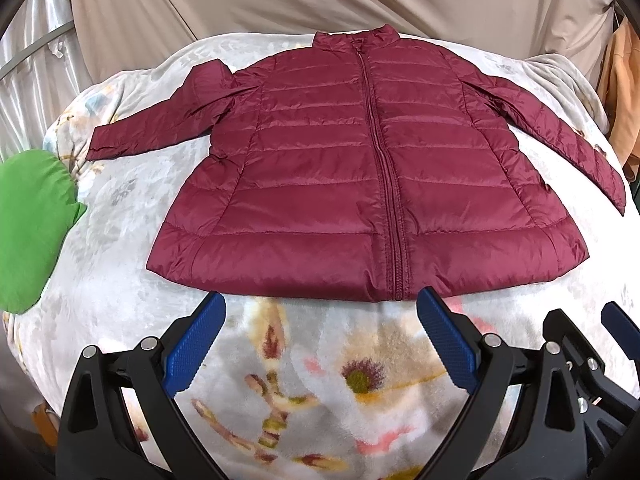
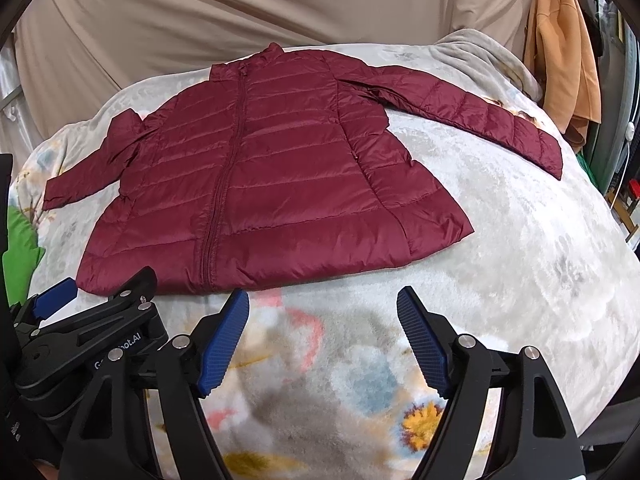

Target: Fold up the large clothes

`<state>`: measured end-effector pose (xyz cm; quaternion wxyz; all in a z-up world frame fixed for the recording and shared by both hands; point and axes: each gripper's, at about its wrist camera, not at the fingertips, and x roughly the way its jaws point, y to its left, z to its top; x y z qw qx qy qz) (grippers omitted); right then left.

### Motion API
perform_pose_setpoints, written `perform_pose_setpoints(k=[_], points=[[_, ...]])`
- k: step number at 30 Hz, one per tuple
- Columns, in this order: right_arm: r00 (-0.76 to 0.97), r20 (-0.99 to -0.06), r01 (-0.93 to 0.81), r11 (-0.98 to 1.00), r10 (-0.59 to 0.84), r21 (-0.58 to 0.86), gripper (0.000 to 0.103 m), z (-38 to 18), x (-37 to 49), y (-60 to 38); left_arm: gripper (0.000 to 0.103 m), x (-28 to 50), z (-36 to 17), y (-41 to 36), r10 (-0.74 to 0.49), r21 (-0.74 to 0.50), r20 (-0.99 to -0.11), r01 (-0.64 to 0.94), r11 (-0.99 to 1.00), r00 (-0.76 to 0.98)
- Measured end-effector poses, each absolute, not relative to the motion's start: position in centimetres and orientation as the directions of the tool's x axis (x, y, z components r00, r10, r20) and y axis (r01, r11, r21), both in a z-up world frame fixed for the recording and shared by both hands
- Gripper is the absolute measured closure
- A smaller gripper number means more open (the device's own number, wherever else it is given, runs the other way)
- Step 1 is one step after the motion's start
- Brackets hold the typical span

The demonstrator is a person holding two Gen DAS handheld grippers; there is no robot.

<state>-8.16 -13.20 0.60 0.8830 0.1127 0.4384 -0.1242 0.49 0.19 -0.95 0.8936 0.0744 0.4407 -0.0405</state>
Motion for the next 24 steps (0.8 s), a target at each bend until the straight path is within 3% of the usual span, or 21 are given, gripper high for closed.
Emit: perform_pose_setpoints(k=[24], points=[[0.582, -0.802, 0.323, 0.943, -0.134, 0.077, 0.027, 0.58, -7.77, -13.60, 0.009, 1.12, -1.07, -0.63, -0.007, 0.100, -0.799, 0.144, 0.985, 0.601]])
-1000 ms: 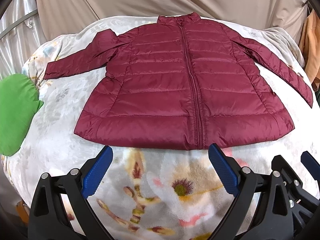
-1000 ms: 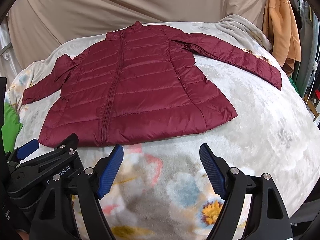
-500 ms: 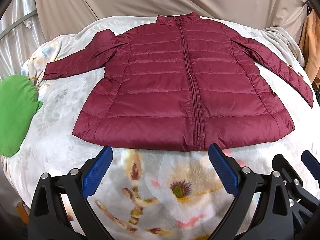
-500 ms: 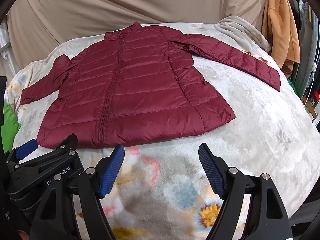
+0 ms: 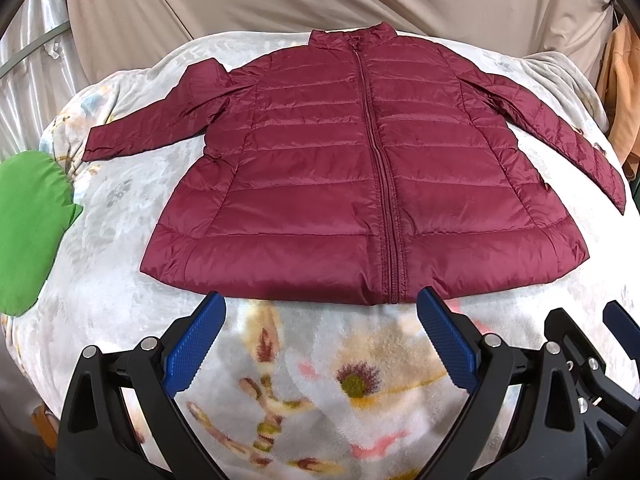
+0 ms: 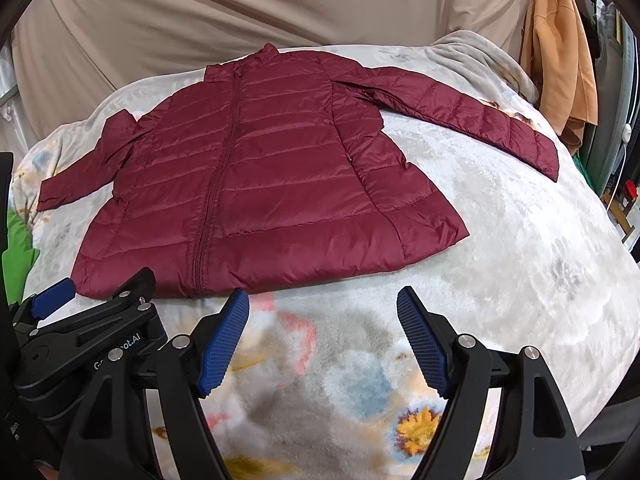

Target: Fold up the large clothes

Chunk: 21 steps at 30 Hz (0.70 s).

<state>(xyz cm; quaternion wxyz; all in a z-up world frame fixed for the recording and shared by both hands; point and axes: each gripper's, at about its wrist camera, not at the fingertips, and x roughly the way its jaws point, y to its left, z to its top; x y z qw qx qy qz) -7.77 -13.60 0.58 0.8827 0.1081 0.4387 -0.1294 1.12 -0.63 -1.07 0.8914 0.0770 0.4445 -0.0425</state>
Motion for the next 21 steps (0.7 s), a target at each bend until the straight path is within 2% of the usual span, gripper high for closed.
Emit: perform_pose_setpoints(k=[21], points=[[0.578, -0.806, 0.323, 0.943, -0.132, 0.077, 0.028, 0.27, -7.52, -13.55, 0.009, 1.19, -1.40, -0.62, -0.006, 0.099, -0.800, 0.142, 0.985, 0.600]])
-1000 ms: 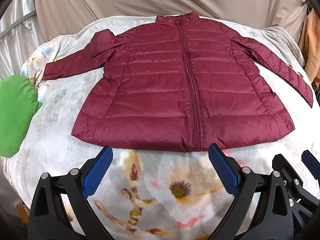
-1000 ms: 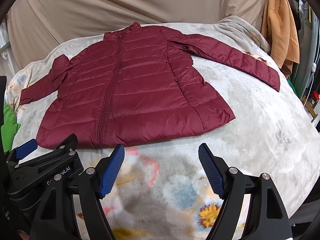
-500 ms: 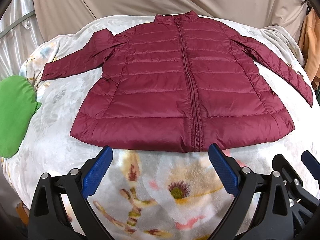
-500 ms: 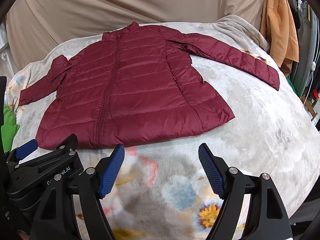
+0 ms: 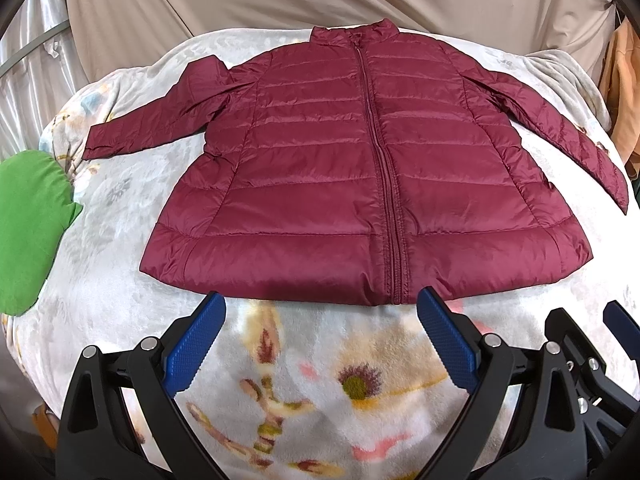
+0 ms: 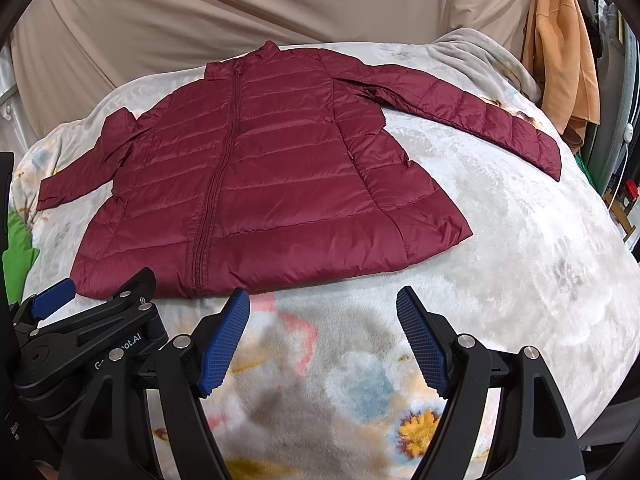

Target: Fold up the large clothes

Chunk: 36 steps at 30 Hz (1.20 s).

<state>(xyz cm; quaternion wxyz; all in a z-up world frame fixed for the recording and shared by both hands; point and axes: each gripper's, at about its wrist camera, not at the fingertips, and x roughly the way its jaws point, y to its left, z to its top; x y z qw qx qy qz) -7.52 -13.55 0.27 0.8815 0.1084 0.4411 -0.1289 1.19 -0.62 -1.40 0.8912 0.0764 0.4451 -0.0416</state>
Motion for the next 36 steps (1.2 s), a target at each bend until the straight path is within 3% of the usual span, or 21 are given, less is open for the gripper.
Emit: perform_pose_setpoints(k=[26, 30, 36], points=[[0.545, -0.830, 0.329, 0.941, -0.121, 0.079, 0.029, -1.7, -5.5, -16.3, 0.009, 3.2, -2.2, -0.9, 0.005, 0.102, -0.808, 0.132, 0.986, 0.589], [0.545, -0.823, 0.435, 0.893, -0.160, 0.114, 0.029, -2.3, -4.5, -24.9, 0.009, 5.9, -1.1, 1.3, 0.025, 0.066, -0.787, 0.045, 0.997, 0.616], [0.547, -0.800, 0.692, 0.670, -0.247, 0.266, 0.027, -4.1, -3.1, -45.5, 0.008, 11.5, -1.1, 6.0, 0.170, 0.094, -0.770, -0.153, 0.984, 0.615]])
